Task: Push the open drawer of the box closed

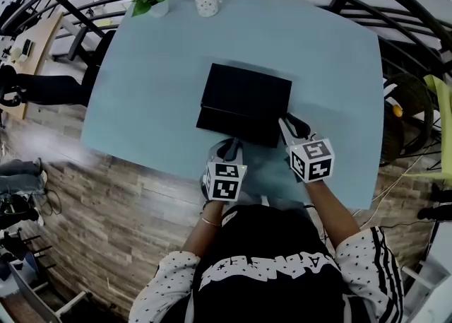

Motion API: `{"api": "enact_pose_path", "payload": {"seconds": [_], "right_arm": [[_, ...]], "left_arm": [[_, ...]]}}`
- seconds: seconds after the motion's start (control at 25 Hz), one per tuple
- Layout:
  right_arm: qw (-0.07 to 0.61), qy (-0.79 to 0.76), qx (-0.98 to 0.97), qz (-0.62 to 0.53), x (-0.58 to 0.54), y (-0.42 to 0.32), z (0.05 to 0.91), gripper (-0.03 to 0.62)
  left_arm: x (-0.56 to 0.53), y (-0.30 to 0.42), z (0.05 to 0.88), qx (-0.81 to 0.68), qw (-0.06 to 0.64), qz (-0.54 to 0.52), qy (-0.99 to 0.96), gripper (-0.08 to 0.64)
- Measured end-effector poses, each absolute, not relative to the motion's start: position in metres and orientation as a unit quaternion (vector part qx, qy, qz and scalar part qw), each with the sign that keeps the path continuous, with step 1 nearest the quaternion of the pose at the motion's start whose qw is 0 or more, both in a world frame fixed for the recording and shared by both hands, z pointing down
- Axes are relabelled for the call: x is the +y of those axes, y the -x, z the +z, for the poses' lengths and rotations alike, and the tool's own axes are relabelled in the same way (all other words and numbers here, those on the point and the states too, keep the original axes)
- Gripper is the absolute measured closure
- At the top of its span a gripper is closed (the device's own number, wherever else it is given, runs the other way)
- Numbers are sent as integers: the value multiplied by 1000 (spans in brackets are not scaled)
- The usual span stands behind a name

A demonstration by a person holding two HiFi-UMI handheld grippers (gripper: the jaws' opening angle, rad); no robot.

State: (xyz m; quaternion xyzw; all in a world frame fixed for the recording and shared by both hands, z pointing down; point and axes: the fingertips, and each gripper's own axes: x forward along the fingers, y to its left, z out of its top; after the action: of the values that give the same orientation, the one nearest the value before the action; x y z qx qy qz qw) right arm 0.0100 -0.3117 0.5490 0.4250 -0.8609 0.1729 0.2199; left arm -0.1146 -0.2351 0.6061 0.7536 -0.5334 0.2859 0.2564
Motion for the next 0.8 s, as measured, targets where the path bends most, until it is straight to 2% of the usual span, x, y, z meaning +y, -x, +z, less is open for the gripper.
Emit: {"api": "enact_pose_path", "payload": {"seconds": [0.8], "right_arm": [[224, -425, -859, 176, -312, -10, 551, 520]], "left_arm": [[-263, 110, 608, -519, 256, 285, -765, 560]]}}
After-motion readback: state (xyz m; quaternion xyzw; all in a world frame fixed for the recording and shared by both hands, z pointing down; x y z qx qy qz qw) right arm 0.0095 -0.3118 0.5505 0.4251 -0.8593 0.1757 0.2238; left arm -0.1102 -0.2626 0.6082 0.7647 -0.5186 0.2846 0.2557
